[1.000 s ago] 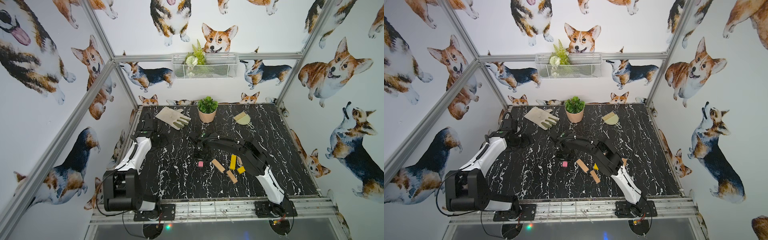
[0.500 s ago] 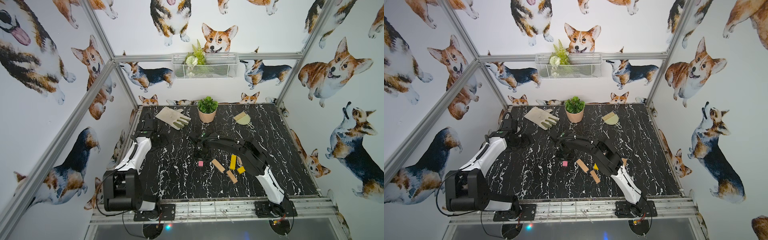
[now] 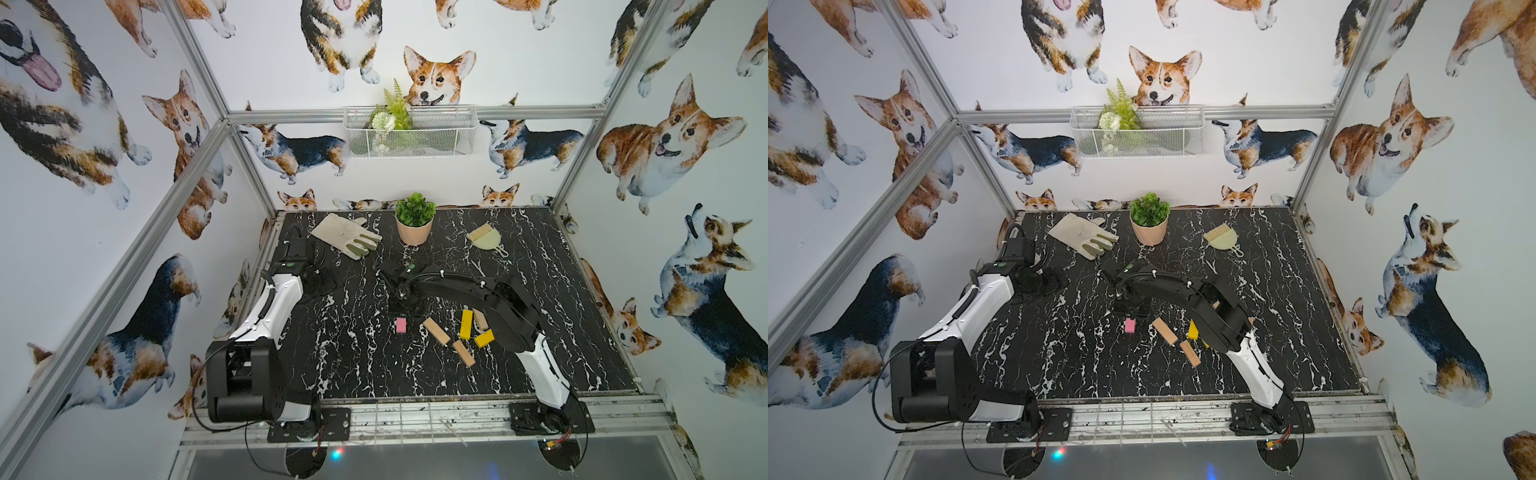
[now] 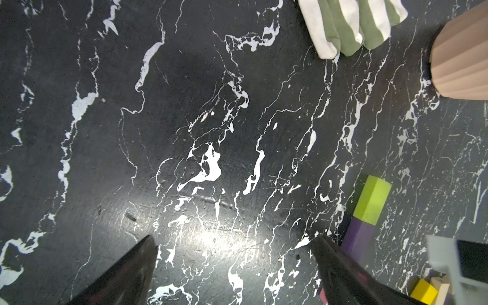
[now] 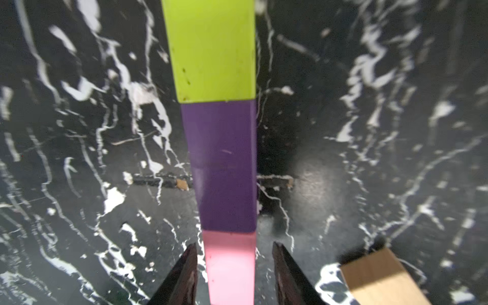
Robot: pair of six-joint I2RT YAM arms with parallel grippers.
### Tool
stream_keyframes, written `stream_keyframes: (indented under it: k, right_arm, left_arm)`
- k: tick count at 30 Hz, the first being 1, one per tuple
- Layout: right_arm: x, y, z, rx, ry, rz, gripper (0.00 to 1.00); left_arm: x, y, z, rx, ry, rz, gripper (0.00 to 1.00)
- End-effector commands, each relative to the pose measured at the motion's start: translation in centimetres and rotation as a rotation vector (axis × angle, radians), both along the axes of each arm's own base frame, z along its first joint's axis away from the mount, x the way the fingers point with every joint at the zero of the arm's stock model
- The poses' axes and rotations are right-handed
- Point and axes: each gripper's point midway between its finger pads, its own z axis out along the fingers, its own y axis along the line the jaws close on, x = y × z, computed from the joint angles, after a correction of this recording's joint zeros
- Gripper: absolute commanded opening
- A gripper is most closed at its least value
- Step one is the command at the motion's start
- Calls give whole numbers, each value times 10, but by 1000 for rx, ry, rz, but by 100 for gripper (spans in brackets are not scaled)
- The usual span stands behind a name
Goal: Assemble the letter k with building blocks
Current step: Assemble the building block at the center of the board, then pick up the building block from the center of the board.
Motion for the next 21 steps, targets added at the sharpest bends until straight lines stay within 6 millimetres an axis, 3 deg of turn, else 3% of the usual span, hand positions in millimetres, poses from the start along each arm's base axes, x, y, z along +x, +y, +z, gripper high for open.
stream_keyframes:
  k: [1,3,7,14,18,21]
  right_arm:
    - [20,-1,55,76,-188,7,53]
    - [25,-14,83,95,-285,0,53]
    - [37,-76,116,82,-418,-107,54]
    - [41,-229,131,44,-503,-430,54]
    - [26,-308,156,38,-612,-615,54]
    - [9,-347,173,52,-685,-704,54]
  left_arm:
    - [3,-2,10,39,-56,-35,98]
    - [2,-8,15,54,-85,-57,99]
    - [-4,-38,19,97,-91,-150,100]
    - [-18,-143,40,214,-176,-401,100]
    - [-27,-204,26,214,-148,-516,98]
    - [-33,-245,11,227,-131,-600,96]
